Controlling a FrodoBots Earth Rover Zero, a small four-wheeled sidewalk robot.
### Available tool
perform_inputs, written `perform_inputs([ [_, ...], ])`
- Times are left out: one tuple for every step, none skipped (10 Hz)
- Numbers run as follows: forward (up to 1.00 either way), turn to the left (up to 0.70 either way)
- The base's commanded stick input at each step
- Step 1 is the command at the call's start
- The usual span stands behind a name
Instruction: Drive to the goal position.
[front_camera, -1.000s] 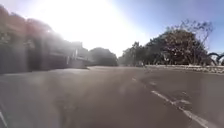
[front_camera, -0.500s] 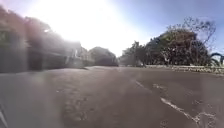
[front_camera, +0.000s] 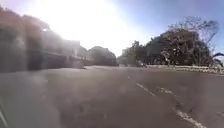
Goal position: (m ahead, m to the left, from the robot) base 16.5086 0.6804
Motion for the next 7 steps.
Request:
perform_inputs([
  [1.00,0.00],
  [1.00,0.00],
  [1.00,0.00],
  [1.00,0.00],
  [1.00,0.00],
  [1.00,0.00],
  [1.00,0.00],
])
